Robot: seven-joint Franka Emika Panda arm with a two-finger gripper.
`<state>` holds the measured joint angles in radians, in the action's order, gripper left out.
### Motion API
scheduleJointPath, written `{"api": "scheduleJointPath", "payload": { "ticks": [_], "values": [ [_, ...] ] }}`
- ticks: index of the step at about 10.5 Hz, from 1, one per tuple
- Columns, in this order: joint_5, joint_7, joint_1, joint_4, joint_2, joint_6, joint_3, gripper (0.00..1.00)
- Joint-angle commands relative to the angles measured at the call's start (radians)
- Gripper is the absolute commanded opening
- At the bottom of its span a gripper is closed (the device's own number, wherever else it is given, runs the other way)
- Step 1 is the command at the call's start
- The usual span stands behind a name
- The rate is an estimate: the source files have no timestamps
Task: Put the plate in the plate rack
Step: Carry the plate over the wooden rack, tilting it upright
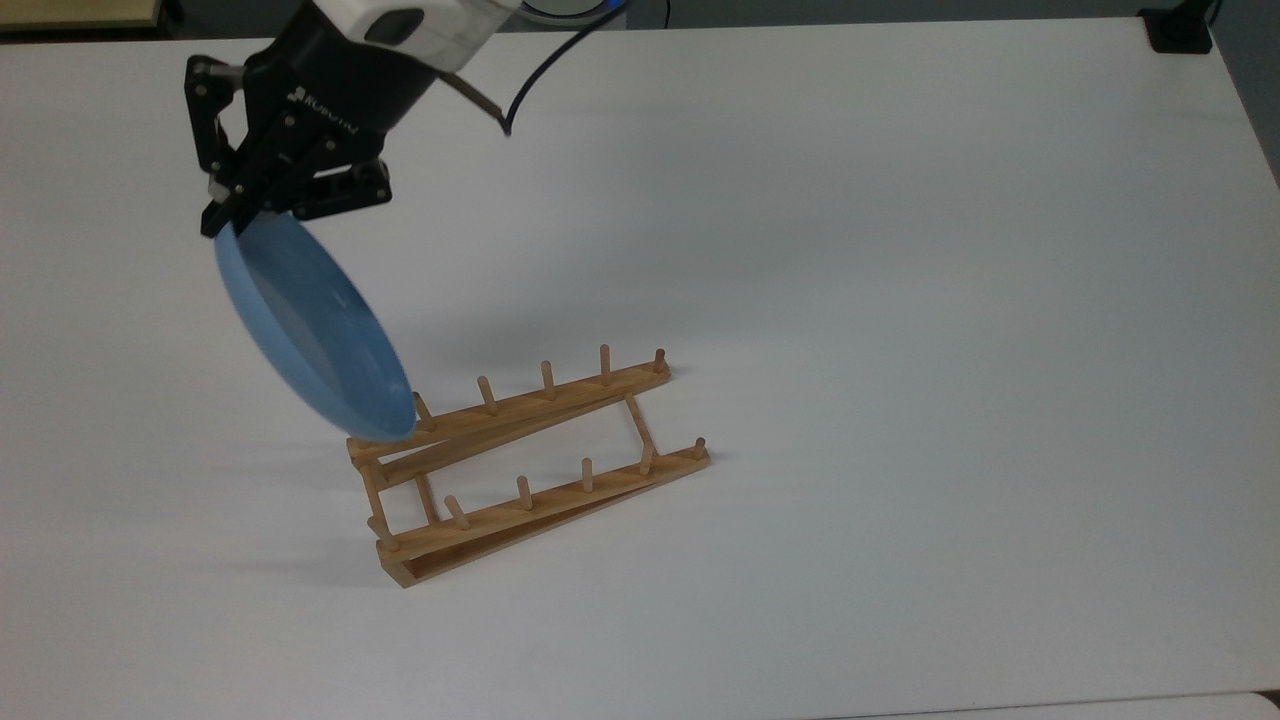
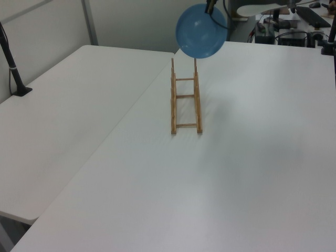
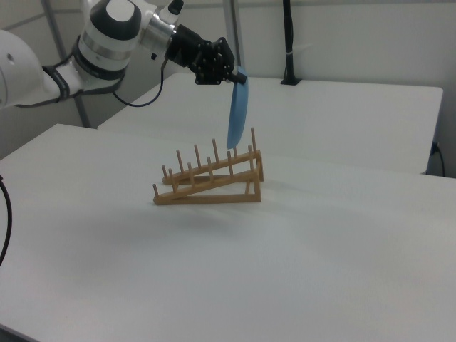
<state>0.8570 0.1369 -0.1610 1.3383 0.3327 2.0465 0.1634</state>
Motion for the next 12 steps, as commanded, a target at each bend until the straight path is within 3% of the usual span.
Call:
{"api": "scheduleJointPath", "payload": {
  "ticks": [1, 8, 12],
  "values": [
    [0.095, 0.095, -0.011, -0.088, 0.092, 0.037, 0.018, 0.00],
    [0.194, 0.193, -0.049, -0.094, 0.184, 0.034, 0.008, 0.00],
    [0.194, 0.199, -0.060, -0.087, 0.215, 0.035, -0.005, 0.00]
  ]
}}
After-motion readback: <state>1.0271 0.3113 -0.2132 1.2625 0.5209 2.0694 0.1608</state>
